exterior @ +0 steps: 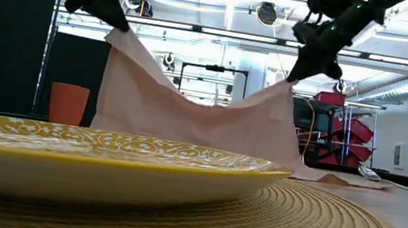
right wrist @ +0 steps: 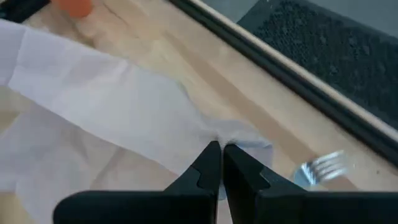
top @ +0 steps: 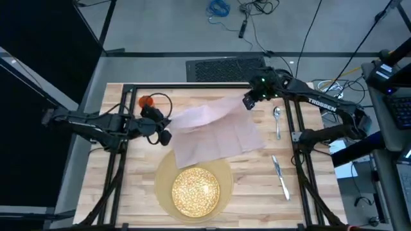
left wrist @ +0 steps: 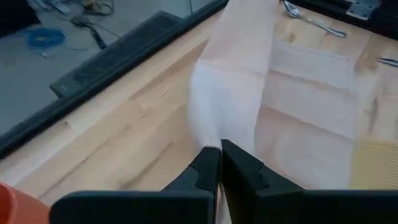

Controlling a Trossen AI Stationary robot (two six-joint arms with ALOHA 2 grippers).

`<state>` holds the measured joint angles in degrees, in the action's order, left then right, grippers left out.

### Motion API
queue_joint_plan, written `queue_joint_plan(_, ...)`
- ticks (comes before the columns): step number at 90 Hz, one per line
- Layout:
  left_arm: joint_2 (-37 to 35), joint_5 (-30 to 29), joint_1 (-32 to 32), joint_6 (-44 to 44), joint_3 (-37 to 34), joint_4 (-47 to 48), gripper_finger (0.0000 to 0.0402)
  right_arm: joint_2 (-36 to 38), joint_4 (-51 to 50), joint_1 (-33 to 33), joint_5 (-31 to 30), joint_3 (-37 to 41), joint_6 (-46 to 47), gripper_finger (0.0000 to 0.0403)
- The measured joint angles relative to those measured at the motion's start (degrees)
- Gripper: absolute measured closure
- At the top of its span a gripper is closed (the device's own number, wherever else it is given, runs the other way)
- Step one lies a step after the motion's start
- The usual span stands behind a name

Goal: Set table place
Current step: Fold the light orange napkin on the table

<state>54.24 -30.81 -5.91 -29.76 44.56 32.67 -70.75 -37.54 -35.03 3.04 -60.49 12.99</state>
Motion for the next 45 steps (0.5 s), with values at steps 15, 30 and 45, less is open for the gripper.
queue_joint_plan(15,0.0,3.7,-0.8,-2.5,0.0,0.0,0.0402,1.6,-8.5,1.1,0.1,0.0,2.8,0.0403)
queue_joint_plan(30,1.2,6.7,-1.5,-5.5,0.0,0.8,0.0402,1.8,-12.4,2.9,0.1,0.0,4.9,0.0403)
queue_joint_plan(45,5.9,8.7,-2.5,-7.5,0.0,0.8,0.0402,1.8,-15.9,6.1,0.1,0.0,7.4,0.0403)
